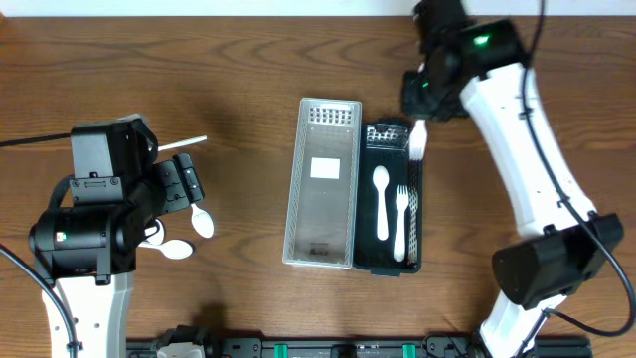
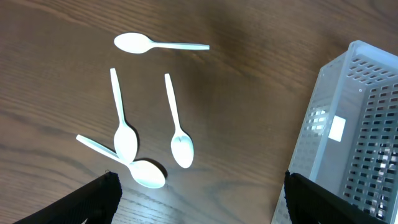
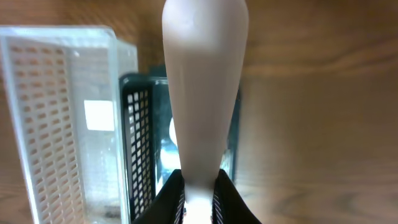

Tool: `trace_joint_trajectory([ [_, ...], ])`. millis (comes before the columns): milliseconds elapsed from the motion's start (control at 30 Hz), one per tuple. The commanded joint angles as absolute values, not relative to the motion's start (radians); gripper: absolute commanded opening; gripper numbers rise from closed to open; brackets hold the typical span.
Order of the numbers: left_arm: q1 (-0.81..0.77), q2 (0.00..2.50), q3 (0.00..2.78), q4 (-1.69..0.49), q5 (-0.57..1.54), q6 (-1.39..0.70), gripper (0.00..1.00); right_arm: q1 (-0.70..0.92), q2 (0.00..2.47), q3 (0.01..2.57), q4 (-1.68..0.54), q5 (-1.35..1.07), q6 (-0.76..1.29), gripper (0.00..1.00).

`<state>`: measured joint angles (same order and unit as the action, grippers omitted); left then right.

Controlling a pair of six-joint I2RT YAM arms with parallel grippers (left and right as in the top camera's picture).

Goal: Pack container
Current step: 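Carry the spoon into the black basket and open the right gripper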

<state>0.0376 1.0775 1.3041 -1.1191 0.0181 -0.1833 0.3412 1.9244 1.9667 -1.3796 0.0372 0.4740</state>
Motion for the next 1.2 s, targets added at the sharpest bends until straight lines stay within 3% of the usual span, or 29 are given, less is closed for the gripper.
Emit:
trace_joint_trajectory([
  [0,0.042,1.077,1.313,-1.121,0.006,-0.177,0.86,0.381,1.943,1.848,-1.334,0.054,0.599,0.01],
  [267,0.042,1.077,1.313,-1.122,0.007,-0.177,0.86,0.473,1.943,1.510,-1.124,0.010,0.604,0.01],
  [467,0.042,1.077,1.313,-1.129,0.007,-0.177,0.86,0.494,1.943,1.424,-1.062,-0.016,0.543,0.02],
  [500,0.042,1.077,1.313,-1.129,0.007,-0.177,0.86,0.494,1.943,1.424,-1.061,-0.016,0.532,0.12],
  [567,0.042,1.077,1.313,-1.129,0.006,-0.177,0.86,0.494,1.943,1.425,-1.058,-0.016,0.517,0.53],
  [600,0.042,1.077,1.313,-1.129,0.007,-0.177,0.86,0.494,1.943,1.425,-1.058,-0.016,0.509,0.63],
  [833,0.042,1.077,1.313,-1.128,0.006,-0.177,0.86,0.473,1.928,1.480,-1.094,0.014,0.403,0.64],
  [1033,0.042,1.077,1.313,-1.128,0.006,-0.177,0.86,0.353,1.820,1.715,-1.220,0.162,0.286,0.68],
  [1167,0.042,1.077,1.313,-1.128,0.006,-0.177,0.86,0.173,1.729,1.854,-1.252,0.187,0.088,0.80],
])
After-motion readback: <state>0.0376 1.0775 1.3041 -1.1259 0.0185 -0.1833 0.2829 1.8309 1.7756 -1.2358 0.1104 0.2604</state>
